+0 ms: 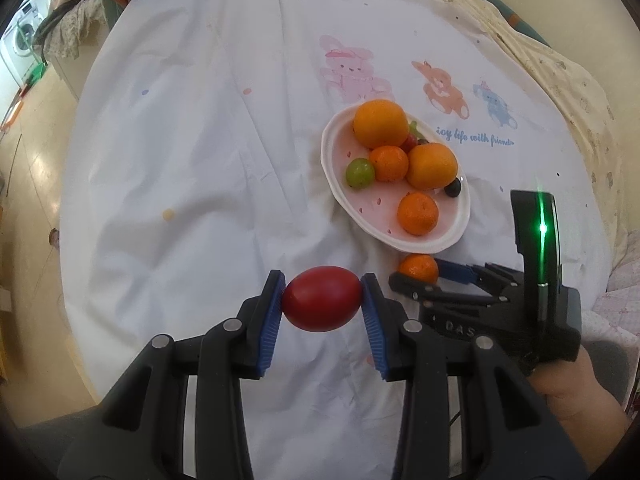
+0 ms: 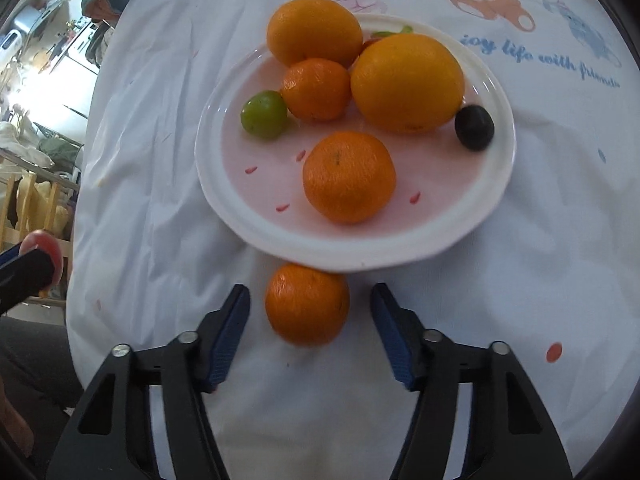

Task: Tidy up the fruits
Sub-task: 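Grasp the red cherry tomato with the left tool while the right tool grasps the last tangerine, then carry the tomato with the left tool while the right tool carries the tangerine to the plate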

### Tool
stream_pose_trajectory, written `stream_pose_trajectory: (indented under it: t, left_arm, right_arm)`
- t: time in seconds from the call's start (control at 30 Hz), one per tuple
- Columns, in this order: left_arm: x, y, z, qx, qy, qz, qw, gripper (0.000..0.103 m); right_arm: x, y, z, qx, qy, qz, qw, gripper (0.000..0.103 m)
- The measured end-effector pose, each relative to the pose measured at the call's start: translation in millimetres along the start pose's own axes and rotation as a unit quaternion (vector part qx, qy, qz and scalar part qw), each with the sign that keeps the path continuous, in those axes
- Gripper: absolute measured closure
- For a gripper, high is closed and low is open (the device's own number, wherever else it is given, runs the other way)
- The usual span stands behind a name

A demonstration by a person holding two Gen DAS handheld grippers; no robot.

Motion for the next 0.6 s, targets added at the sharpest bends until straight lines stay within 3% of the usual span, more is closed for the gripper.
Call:
stream_pose_trajectory:
  t: [0.03,0.07,0.6]
  left_arm:
    - [-0.2,-0.1,-0.5,-0.001,0.001,0.000,1.0000,0.068]
    - [-0.3,-0.2,-1.0,-0.002,0.002,0.001,1.0000,0.068]
    - [1.1,6.2,-8.9,0.024,-0.011,-0.003,0.9997,0.068]
  right_arm:
    - [1.0,-0.1,-1.5,-0.002,-0.001,0.002,1.000,0.060]
    - [1.2,0.4,-2.9,-0.002,0.002,0.006,1.000,0.062]
    - [-19.2,3.6,28.8,0.023,-0.007,0.002,1.000,0.062]
Point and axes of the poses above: each gripper's, at about its wrist camera, not at the fingertips, and z roughly against the way its jaws point, y to its left, x to its top, the point moved 8 cm from there along -z, roughly the way its jaws point, and after that the axes turned 12 degrees about y, right-handed, at the moved point
